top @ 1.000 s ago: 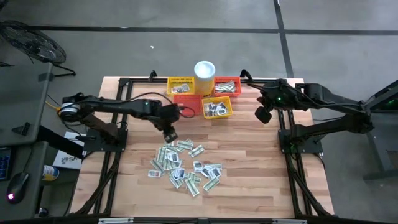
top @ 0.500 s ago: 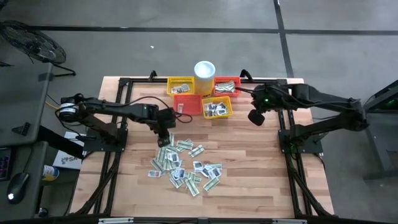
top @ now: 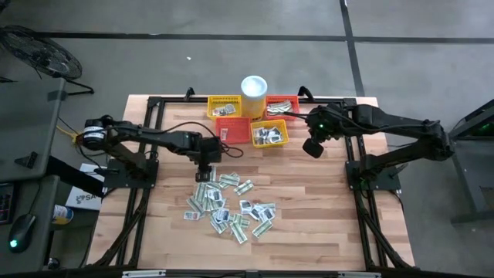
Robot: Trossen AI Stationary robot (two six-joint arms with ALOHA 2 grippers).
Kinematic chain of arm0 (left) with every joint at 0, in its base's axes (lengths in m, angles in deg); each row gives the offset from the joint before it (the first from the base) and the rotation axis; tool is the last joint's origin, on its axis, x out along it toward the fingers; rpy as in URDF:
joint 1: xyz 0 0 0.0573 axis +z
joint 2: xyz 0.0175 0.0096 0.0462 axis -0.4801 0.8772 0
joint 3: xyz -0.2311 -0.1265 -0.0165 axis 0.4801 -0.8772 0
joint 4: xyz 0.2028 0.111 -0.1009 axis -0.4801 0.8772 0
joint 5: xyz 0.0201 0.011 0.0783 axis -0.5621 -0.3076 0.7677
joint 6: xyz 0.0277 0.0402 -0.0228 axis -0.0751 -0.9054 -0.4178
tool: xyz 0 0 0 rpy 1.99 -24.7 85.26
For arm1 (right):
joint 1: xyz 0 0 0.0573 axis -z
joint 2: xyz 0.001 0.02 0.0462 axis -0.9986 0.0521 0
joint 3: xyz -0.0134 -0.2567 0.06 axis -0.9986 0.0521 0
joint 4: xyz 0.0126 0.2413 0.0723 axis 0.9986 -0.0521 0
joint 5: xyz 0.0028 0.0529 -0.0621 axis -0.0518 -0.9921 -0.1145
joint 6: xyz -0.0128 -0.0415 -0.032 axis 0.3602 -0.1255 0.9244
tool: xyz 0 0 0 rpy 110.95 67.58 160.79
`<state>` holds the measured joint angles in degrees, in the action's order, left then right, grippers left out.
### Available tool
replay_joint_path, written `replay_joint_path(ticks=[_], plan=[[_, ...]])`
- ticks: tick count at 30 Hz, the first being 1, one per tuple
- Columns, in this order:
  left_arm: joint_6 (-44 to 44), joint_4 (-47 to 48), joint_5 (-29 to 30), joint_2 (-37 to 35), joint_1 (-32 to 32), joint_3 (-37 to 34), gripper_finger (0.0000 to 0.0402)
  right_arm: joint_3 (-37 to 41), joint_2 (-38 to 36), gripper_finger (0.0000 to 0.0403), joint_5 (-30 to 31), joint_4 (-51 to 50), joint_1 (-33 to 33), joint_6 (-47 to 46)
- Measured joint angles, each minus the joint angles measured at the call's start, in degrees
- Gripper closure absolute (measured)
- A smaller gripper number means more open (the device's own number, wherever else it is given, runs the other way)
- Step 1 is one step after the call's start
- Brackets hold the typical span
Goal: Pick & Place First Aid Supplies
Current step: Put the green bandage pack into the top orange basket
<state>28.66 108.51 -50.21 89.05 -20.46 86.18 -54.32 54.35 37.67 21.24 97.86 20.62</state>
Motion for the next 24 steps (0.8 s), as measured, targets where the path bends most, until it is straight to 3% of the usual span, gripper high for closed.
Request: replay_joint_path(ticks=[13,24], plan=[[2.56,-1.48,-1.59,9.20,0.11,0.44,0.0236,0.00,0.00,0.0402,0.15,-0.13,0.00,0.28],[6.90,-0.77,-2.86,10.11,0.13,0.39,0.0236,0.00,0.00,0.0402,-0.20,-0.15,-0.02,1.36]])
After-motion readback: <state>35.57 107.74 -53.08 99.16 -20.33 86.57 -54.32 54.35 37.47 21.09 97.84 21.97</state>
